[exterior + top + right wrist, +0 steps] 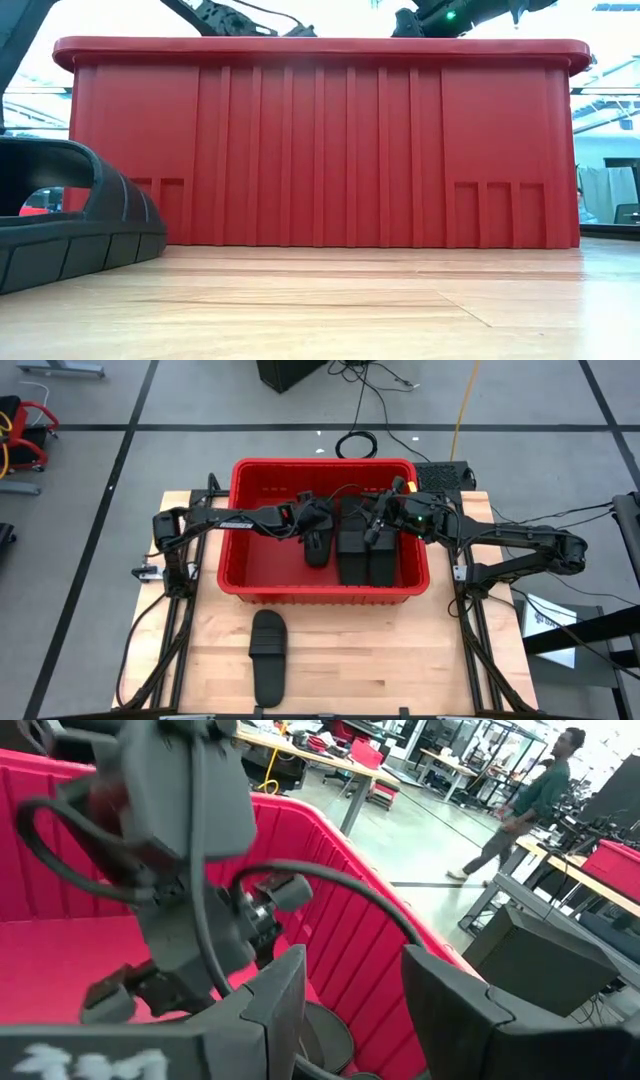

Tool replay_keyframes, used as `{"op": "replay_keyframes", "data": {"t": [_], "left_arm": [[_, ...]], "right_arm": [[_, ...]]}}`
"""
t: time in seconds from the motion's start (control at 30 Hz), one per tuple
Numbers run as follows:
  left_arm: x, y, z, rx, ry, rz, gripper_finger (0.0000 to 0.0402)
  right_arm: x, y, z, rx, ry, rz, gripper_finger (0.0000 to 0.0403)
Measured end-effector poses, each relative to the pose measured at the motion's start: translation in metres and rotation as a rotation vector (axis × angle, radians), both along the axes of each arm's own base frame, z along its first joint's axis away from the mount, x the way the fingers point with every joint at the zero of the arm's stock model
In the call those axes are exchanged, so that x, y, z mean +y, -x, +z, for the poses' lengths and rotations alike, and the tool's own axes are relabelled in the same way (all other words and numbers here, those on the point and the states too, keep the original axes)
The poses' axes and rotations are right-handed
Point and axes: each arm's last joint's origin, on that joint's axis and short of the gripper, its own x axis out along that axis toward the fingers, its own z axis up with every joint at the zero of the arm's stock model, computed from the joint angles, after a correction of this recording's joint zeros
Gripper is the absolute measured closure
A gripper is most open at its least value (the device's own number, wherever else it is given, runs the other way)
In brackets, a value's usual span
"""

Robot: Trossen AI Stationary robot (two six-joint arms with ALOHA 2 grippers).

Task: Pick and place slides into bin
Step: Put the black slide into the red bin

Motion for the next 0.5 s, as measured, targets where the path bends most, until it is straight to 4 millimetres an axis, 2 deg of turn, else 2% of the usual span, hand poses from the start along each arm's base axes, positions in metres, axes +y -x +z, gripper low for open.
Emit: {"op": "replay_keyframes", "data": {"t": [0.33, 0.5], "left_arm": [[-0.017, 0.010, 0.032, -0.048, -0.012, -0.029, 0.0185], [-0.021, 0.023, 0.048, -0.036, -0.039, 0.034, 0.0185]], "right_arm": [[0.003, -0.001, 0.000, -0.007, -0.010, 0.008, 0.0248], [0.010, -0.001, 0.002, -0.015, -0.008, 0.036, 0.0248]]}}
